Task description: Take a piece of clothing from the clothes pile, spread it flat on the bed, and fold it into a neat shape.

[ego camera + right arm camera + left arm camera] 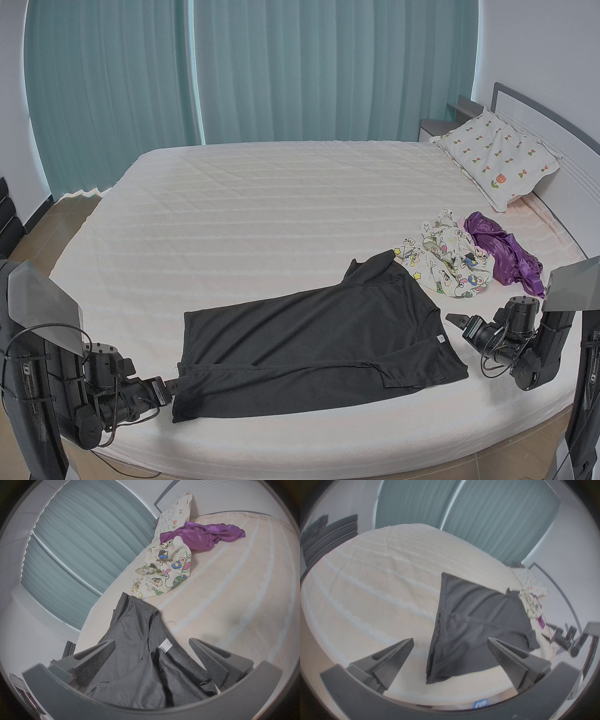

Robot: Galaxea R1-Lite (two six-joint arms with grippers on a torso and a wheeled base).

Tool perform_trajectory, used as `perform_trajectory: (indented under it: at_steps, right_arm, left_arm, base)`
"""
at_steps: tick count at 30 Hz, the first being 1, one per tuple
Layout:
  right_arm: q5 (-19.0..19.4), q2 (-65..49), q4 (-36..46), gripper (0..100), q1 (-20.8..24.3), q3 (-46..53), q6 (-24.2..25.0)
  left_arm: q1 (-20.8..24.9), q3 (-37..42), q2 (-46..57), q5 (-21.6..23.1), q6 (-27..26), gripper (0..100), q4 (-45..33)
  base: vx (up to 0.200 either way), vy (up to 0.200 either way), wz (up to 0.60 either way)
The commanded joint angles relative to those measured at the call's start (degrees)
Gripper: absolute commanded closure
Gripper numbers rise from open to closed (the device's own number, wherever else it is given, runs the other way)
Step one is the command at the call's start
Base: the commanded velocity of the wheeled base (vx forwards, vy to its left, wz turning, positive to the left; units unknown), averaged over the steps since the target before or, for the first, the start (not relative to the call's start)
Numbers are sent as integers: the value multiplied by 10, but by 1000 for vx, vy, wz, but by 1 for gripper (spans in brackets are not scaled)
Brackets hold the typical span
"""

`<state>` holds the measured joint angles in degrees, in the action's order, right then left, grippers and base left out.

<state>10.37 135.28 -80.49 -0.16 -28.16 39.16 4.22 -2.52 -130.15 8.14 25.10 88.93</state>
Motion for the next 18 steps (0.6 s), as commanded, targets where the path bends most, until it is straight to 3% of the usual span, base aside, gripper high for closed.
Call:
perform_trajectory:
  at_steps: [1,12,18]
  right_arm:
    - [1,-13,0,0,-4,1,0]
    - [3,-7,0,0,2,3,0]
    - [3,-6,-1,0,4,3,0]
  left_arm:
    - [-21,-39,33,-1,44,0,10]
    - [-25,-51,28,2,63,0,10]
    - [-31,-60,21,3,68,0,9]
  base:
    - [200,0,0]
    - [200,0,0]
    - [0,0,0]
